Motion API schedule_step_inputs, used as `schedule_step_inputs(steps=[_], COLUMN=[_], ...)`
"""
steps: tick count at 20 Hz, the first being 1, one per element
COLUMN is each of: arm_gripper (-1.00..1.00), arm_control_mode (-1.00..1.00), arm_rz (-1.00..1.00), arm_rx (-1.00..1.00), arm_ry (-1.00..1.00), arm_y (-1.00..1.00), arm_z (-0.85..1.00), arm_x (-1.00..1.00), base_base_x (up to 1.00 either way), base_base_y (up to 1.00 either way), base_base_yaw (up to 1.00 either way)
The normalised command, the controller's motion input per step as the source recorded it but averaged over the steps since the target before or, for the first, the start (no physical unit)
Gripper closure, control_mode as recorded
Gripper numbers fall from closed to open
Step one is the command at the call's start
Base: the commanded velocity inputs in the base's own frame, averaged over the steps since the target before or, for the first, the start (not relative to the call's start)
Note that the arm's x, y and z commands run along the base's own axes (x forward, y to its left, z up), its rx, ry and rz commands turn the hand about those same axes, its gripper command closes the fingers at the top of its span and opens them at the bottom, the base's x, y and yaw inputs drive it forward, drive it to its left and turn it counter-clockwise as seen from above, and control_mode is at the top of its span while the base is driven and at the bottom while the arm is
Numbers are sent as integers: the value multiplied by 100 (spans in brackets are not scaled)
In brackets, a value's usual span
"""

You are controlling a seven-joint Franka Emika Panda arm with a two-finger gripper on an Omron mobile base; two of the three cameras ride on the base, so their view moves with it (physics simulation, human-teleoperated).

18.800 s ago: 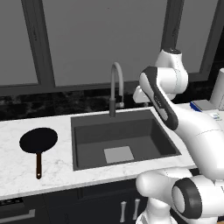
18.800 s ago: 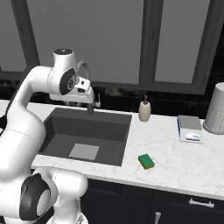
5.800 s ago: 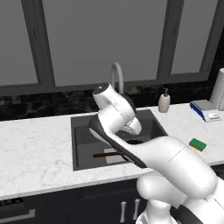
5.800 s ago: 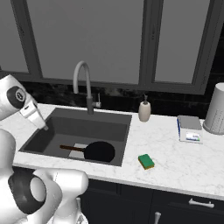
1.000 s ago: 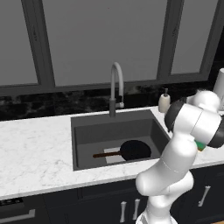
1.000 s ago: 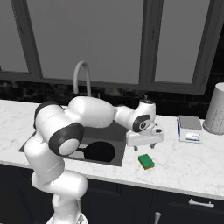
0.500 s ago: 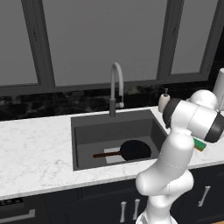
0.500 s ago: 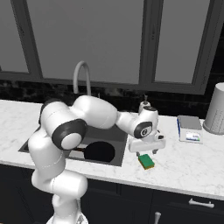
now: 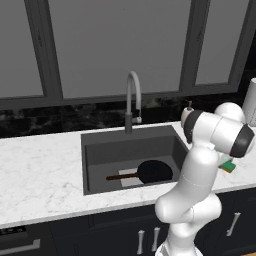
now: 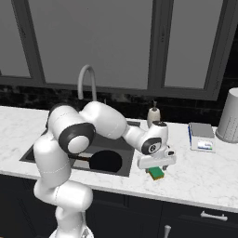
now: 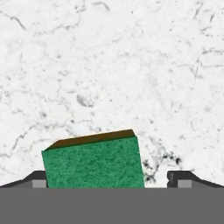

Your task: Pick the pan and sponge and place them into the sink. Then turn on the water.

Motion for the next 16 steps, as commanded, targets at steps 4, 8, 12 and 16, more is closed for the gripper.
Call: schedule_step_inputs(steps=[4, 8, 12, 16], arm_gripper=[-100, -100, 100, 100], arm_control_mode=[-100, -100, -100, -100], arm_rz=[2, 5, 6, 1], arm_rx=[0, 0, 0, -3], arm_ry=[0, -3, -10, -5], arm_y=[-3, 0, 1, 0], arm_z=[-29, -34, -43, -13], arm_x=[3, 0, -7, -7], base_base_x=[0, 0, 0, 0], base_base_y=[0, 0, 0, 0], base_base_yaw=[0, 0, 0, 0])
